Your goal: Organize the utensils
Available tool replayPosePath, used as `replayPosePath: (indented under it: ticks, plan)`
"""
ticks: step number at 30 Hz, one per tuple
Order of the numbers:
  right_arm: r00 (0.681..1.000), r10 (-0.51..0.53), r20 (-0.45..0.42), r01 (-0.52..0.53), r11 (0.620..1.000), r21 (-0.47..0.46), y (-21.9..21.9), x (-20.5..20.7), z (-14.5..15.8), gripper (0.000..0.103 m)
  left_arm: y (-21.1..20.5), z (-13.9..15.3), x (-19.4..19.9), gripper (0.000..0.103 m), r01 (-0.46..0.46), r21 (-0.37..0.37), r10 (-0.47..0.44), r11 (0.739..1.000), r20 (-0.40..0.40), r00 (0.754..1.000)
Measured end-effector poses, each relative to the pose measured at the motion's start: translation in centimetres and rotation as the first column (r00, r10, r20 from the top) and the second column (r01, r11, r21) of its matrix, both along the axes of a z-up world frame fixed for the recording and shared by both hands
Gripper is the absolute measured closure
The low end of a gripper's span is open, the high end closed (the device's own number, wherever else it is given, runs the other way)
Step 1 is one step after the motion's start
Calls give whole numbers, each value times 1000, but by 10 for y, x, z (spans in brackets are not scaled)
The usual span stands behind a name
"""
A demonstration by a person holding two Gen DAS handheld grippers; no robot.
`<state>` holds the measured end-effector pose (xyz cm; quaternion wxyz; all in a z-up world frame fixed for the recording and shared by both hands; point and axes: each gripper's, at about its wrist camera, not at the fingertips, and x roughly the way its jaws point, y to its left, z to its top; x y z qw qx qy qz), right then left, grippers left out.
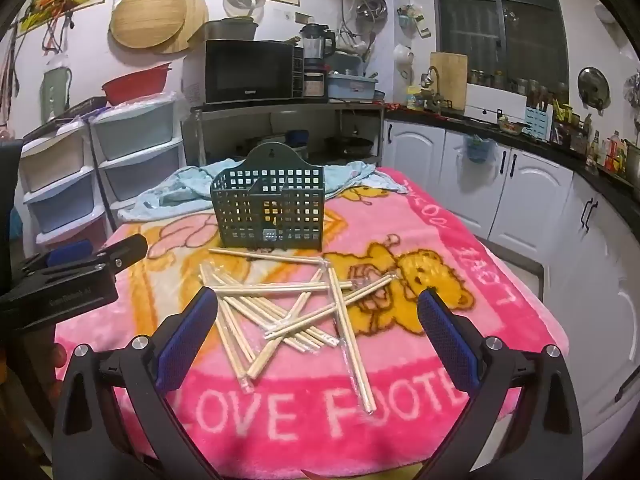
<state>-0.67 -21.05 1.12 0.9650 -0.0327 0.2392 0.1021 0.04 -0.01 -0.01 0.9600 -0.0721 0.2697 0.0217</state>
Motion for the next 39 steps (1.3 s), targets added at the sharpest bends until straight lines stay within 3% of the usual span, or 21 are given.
replayPosePath:
  ticks: [39]
  plan:
    - [1000,6,11,-6,1000,-2,0,-2,3,6,-2,6,-1,10,1,-2,-1,1000,20,1000]
